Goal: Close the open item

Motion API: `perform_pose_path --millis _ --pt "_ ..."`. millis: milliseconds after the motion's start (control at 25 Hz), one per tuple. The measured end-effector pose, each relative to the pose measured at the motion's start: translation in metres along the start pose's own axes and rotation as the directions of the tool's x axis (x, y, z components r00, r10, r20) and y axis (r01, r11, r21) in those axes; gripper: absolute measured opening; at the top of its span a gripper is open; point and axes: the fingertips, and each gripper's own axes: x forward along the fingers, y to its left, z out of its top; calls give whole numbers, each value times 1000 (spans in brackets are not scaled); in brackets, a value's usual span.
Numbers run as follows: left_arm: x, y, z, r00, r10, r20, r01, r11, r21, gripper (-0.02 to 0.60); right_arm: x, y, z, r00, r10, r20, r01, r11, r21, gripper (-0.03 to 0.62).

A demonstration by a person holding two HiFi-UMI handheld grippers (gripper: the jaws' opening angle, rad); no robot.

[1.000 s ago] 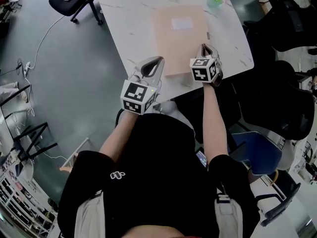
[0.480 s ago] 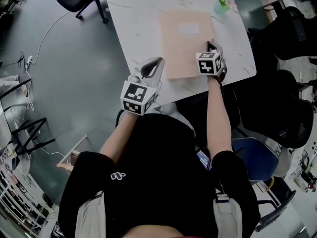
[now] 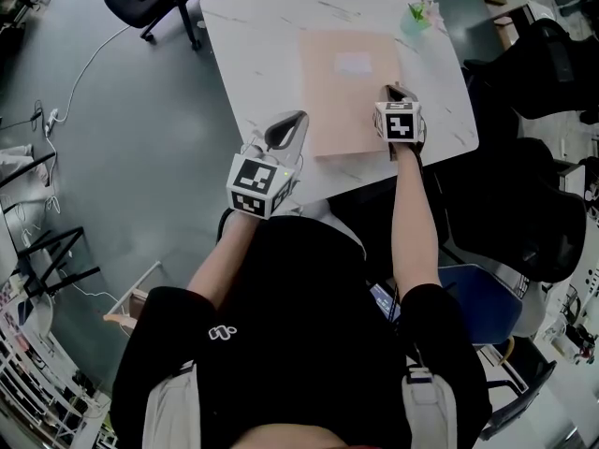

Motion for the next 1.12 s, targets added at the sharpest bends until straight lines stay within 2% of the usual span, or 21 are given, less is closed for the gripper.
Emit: perform_pose_path --millis 360,600,680,880,1120 --pt "6 -7 11 999 -31 22 30 999 11 -9 0 -2 -3 998 60 -13 -58 991 119 -11" --pt "1 -8 20 998 -40 47 40 999 17 -10 -15 -3 1 999 23 40 -28 991 128 -11" --pt "-1 -7 21 998 -39 53 39 999 13 -11 -28 4 8 994 26 105 -43 986 160 -11" --pt "-3 -9 29 996 -48 70 47 999 14 -10 -81 27 41 945 55 322 -132 966 223 -11" --pt "-13 -17 60 988 -63 139 57 997 45 -10 -152 49 77 859 45 510 -184 957 225 -11"
